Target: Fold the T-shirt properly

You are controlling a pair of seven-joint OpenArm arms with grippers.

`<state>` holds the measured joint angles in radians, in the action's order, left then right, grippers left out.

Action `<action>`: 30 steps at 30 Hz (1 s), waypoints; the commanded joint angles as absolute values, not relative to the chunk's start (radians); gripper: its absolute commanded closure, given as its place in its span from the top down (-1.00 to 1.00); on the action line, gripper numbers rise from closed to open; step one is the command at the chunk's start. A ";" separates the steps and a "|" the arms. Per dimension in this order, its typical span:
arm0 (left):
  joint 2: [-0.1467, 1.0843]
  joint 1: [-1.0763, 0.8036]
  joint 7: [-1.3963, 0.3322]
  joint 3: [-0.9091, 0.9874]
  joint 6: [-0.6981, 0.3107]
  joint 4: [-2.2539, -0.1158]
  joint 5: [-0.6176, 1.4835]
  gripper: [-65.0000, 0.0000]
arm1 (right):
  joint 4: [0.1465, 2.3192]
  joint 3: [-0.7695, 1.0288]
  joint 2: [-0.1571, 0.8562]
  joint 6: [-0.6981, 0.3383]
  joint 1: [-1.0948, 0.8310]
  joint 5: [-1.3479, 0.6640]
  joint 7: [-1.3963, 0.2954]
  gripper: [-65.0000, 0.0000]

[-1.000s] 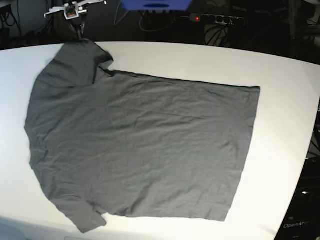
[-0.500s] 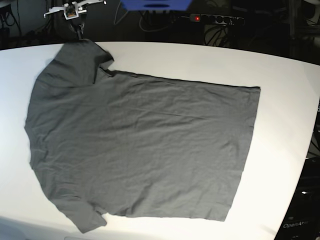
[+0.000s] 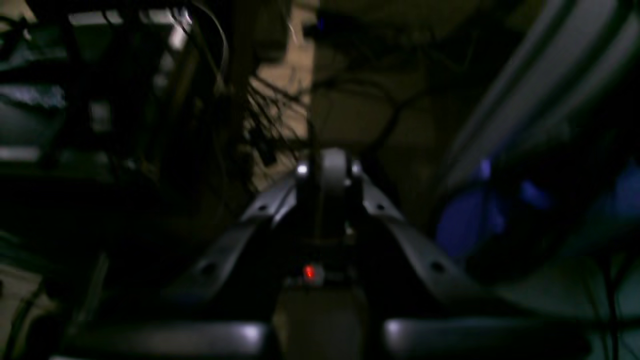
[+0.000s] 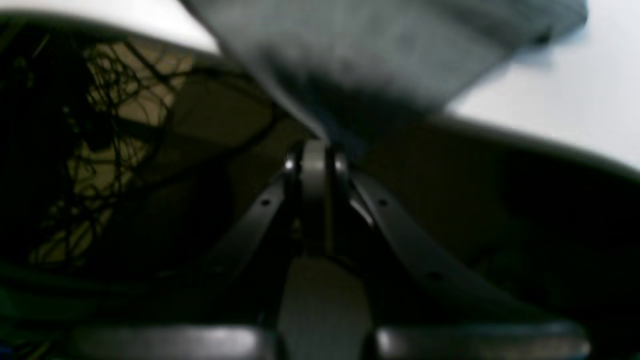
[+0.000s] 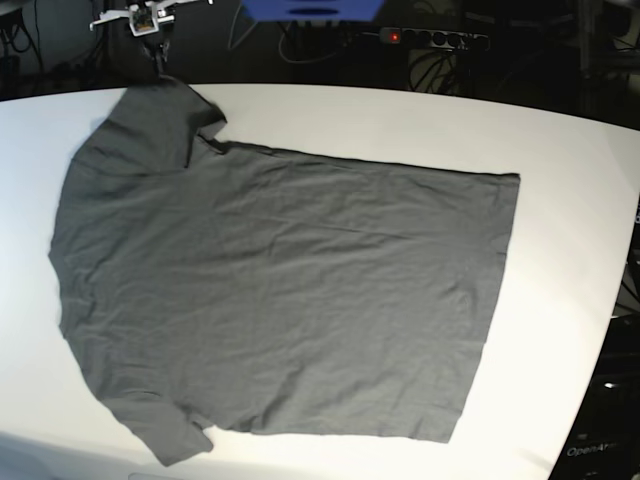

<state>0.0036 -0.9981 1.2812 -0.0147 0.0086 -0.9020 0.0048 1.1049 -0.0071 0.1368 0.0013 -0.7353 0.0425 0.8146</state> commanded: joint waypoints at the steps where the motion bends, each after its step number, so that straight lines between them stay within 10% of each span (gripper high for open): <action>1: 0.007 -1.044 1.310 -0.015 0.012 -0.941 0.001 -0.83 | 1.096 -0.004 0.143 0.005 -0.737 0.035 0.848 -0.97; 7: 0.031 -1.124 1.225 -0.012 0.012 -1.185 0.005 -0.27 | 1.063 -0.004 0.154 0.005 -0.723 0.035 0.851 -0.98; 18: 0.280 -1.207 0.688 -0.012 0.012 -1.805 0.351 -0.27 | 1.063 -0.004 0.156 0.005 -0.723 0.035 0.851 -0.98; 30: 0.377 -1.043 0.039 0.208 0.008 -2.003 0.558 -0.27 | 1.063 -0.002 0.156 0.005 -0.723 0.035 0.851 -0.98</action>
<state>0.3714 -1.0302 0.0105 0.2043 0.0132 -1.9854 0.5587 1.0538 -0.0063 0.1493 0.0017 -0.7071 0.0425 0.8230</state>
